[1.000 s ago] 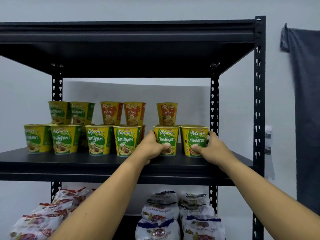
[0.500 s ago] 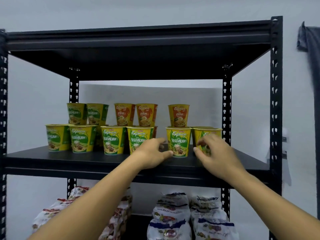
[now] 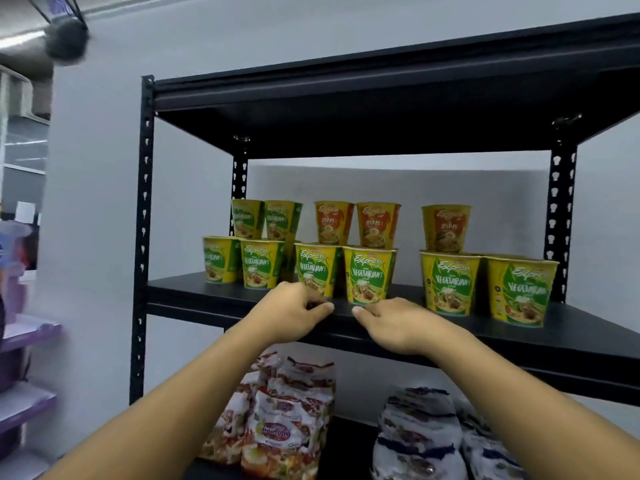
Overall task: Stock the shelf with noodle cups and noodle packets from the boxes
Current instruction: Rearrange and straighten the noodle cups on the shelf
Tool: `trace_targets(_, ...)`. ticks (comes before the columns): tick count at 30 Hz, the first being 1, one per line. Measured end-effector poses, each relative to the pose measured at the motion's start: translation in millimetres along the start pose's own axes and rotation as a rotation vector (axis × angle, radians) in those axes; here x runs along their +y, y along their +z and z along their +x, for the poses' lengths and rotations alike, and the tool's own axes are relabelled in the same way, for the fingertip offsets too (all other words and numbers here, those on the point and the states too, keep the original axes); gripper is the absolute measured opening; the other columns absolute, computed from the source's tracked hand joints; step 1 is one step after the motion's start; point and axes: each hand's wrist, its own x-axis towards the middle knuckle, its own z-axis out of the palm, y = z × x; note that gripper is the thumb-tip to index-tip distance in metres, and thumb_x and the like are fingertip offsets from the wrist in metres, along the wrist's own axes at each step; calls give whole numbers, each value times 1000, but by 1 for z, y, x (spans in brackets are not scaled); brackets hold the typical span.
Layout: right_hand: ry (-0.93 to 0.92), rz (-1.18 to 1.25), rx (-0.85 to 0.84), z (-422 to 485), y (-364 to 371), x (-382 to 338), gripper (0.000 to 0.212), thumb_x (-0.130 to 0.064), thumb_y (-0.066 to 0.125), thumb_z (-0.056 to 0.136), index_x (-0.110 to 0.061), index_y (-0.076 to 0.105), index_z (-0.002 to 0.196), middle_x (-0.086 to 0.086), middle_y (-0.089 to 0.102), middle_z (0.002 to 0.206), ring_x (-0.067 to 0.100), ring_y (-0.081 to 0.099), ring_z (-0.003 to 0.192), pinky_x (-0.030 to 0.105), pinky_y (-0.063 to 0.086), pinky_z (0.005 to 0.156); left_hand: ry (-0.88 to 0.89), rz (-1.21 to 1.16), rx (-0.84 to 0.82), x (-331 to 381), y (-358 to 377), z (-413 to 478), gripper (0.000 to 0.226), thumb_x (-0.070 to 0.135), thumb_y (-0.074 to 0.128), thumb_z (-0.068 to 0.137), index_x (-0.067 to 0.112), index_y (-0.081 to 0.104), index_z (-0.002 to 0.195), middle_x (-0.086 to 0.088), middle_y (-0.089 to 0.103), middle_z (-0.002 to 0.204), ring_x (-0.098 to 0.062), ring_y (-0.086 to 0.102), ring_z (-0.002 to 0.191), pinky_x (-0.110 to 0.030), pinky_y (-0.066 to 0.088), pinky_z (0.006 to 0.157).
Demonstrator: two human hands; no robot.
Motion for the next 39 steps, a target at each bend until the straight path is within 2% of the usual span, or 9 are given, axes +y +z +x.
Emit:
trace_targets(7,236,81,40,17,5,-17,85,-75,15,97,-11,67,119,13,65,119,29,63,103,40,51,91,-24,7,-9,-50,-8,9,41,60,51,99,35,73,123,9,73,104,-12,65,92,-41,59,85)
trace_targets(12,360,166,208,32,-4,-17,78,-75,43,93,-14,50,140,8,61,133,28,60,114,35,50,89,-72,-139,34,-59,-14,33,47,47,61,99,23,59,139,0,67,123,-20,63,108,-37,55,96)
trace_targets(16,369,402,345,46,-5,-18,79,-77,67,77,-20,56,131,3,63,129,23,60,112,33,47,84,-81,-405,57,-64,-12,60,52,42,74,91,23,52,134,1,66,128,-16,61,110,-35,51,97)
trace_targets(20,349,616,503,54,6,-16,66,-58,85,73,-23,55,120,-1,67,119,20,64,106,38,52,93,-100,-606,22,-67,-7,84,82,43,87,77,20,42,141,3,67,120,-19,64,110,-41,53,100)
trace_targets(24,374,587,552,52,10,-16,56,-47,81,83,-24,44,117,2,65,125,23,62,112,37,50,95,-79,-637,10,-70,1,99,80,37,92,68,25,45,132,4,70,112,-17,67,102,-44,55,99)
trace_targets(28,351,571,547,51,13,-17,49,-44,76,88,-23,47,121,1,65,127,22,61,116,30,43,88,-70,-688,55,-76,12,101,62,27,92,74,23,50,119,3,69,110,-13,65,97,-35,53,93)
trace_targets(32,358,570,562,51,12,-19,45,-42,74,90,-21,51,123,0,66,122,20,61,109,29,42,87,-25,-541,125,-73,17,101,64,38,89,78,22,48,126,3,66,114,-17,62,101,-31,46,86)
trace_targets(36,365,584,578,51,15,-15,42,-43,74,89,-24,56,121,-3,68,118,18,62,106,31,45,86,-43,-404,162,-73,20,102,81,49,83,78,14,45,141,-2,68,118,-23,64,108,-35,53,91)
trace_targets(39,375,543,633,50,17,-15,43,-46,76,86,-22,57,116,-3,66,111,18,61,99,32,47,82,-61,-352,175,-73,17,98,62,52,81,77,16,58,122,-1,70,110,-23,66,102,-41,57,91)
